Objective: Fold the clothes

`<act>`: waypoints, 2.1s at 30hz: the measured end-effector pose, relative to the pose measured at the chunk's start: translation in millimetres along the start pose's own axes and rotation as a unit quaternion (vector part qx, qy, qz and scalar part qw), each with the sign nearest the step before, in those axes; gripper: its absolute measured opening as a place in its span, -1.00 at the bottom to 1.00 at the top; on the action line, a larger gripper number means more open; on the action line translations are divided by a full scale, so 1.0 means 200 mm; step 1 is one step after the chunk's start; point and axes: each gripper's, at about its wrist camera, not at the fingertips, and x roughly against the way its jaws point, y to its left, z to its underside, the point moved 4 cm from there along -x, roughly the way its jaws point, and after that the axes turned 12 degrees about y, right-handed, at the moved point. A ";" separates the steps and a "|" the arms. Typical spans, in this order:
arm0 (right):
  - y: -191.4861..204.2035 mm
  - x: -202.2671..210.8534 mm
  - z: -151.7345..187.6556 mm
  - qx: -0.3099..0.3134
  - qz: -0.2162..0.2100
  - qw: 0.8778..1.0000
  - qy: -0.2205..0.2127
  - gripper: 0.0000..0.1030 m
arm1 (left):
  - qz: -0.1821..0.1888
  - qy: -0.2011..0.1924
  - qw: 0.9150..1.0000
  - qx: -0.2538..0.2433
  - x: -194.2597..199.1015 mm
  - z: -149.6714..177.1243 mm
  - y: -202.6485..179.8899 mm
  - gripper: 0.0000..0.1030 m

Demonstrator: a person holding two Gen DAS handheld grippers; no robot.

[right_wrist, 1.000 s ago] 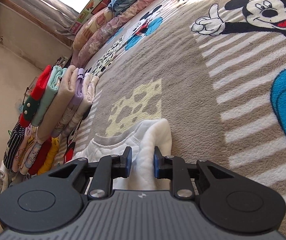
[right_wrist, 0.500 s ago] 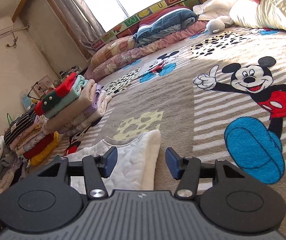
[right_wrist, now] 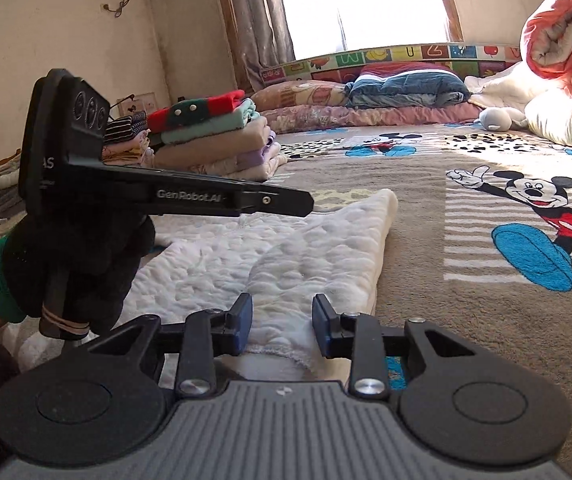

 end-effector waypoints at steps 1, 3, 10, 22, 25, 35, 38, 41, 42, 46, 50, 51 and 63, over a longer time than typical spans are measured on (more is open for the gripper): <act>0.01 0.00 0.00 0.006 0.002 1.000 0.000 -0.34 | -0.004 0.009 1.000 -0.007 -0.03 0.00 0.00 -0.83; 0.02 0.02 0.00 0.005 -0.002 1.000 -0.007 -0.34 | -0.015 0.028 0.999 -0.022 -0.10 0.02 -0.01 -0.83; -0.02 -0.04 0.00 0.005 -0.002 1.000 0.016 -0.34 | -0.062 0.077 0.995 -0.005 -0.20 0.09 0.09 -0.83; -0.01 -0.06 0.03 0.015 -0.010 1.000 0.024 -0.34 | -0.055 0.078 0.994 -0.053 -0.26 -0.17 0.04 -0.83; 0.00 -0.06 0.03 0.017 -0.012 0.999 0.025 -0.34 | -0.110 0.121 0.986 -0.041 -0.41 -0.15 0.13 -0.83; -0.02 -0.11 0.05 0.008 -0.024 0.999 0.036 -0.33 | -0.101 0.139 0.985 0.002 -0.49 -0.10 0.24 -0.81; -0.03 -0.13 0.06 -0.005 -0.030 0.999 0.039 -0.33 | -0.106 0.148 0.983 0.011 -0.50 -0.11 0.24 -0.78; -0.04 -0.13 0.07 -0.009 -0.030 0.999 0.040 -0.32 | -0.126 0.158 0.979 0.005 -0.52 -0.12 0.22 -0.78; -0.03 -0.14 0.07 -0.008 -0.029 0.999 0.039 -0.32 | -0.130 0.161 0.978 0.001 -0.52 -0.12 0.21 -0.78; -0.04 -0.14 0.08 -0.011 -0.030 0.999 0.037 -0.32 | -0.135 0.188 0.973 0.019 -0.53 -0.16 0.22 -0.78; 0.01 -0.06 0.09 -0.003 -0.011 1.000 0.009 -0.31 | -0.166 0.214 0.963 -0.016 -0.49 -0.21 0.14 -0.76; 0.03 -0.04 0.09 -0.001 -0.009 1.000 0.007 -0.24 | -0.170 0.210 0.963 -0.016 -0.45 -0.21 0.12 -0.76; 0.15 0.13 0.14 0.042 0.007 0.999 -0.020 -0.14 | -0.152 0.152 0.977 0.003 -0.05 -0.02 -0.08 -0.74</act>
